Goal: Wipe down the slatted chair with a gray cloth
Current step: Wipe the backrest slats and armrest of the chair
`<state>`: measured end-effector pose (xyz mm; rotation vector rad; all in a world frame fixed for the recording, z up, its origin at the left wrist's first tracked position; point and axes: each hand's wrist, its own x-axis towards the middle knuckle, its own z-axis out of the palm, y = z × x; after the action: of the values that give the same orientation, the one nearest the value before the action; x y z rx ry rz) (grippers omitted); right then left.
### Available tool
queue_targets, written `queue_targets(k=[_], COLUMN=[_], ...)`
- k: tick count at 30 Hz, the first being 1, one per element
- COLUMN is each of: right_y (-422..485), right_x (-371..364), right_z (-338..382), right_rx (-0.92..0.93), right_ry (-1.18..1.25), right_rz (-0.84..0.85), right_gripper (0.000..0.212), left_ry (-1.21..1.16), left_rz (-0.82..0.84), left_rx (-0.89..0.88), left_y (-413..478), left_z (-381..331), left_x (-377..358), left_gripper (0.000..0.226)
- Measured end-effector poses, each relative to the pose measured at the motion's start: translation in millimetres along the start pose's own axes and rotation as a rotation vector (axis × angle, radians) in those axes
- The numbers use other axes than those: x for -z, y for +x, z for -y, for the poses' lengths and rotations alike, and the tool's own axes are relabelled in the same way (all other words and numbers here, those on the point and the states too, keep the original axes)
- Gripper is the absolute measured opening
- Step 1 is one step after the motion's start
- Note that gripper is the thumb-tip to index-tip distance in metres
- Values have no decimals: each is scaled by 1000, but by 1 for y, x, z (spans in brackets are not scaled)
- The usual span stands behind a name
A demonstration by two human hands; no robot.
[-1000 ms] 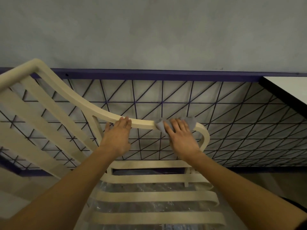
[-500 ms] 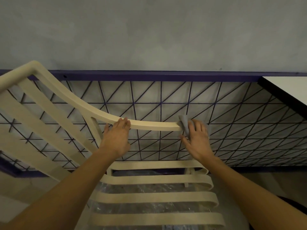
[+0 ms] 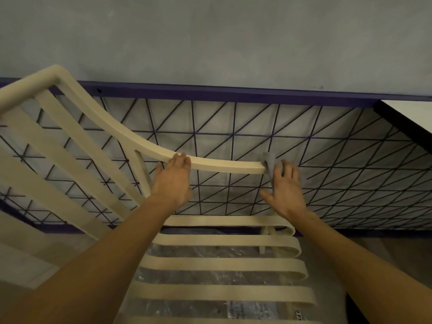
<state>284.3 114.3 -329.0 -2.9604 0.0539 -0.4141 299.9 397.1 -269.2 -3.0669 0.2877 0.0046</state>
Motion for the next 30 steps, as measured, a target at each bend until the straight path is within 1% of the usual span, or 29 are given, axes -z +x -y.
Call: queue_targets(k=[4,7,12,16,20,24,27,30], right_y=[8,12,20,24,26,28,26,24], right_x=[-2,-7,-21,-27,-27,-22,-18,-13], right_z=[23,54,123,156,151,126,101,78], right_rx=[139,262,321,344,378,417,379,338], right_ry=[-148,-231,-159,-118,-84,-20,30,68], right_rz=[-9,-6,10,20,14,-36,-81,-90], right_gripper=[87,91,94,94,90,74,64,58], left_ry=[-17,-45,-88,-156,-87,27,77,94], left_rz=[-16,-24,-26,-96,-121,-75,-57,-60], left_rx=[-12,-23,-49,-68,-63,-52,-38,-26], left_y=[0,0,0,-2,-1,-1,0,0], left_z=[1,4,8,8,2,2,-1,-5], left_x=[0,-1,1,-1,-1,-2,-2,-2], left_gripper=[80,79,80,82,88,86,87,86])
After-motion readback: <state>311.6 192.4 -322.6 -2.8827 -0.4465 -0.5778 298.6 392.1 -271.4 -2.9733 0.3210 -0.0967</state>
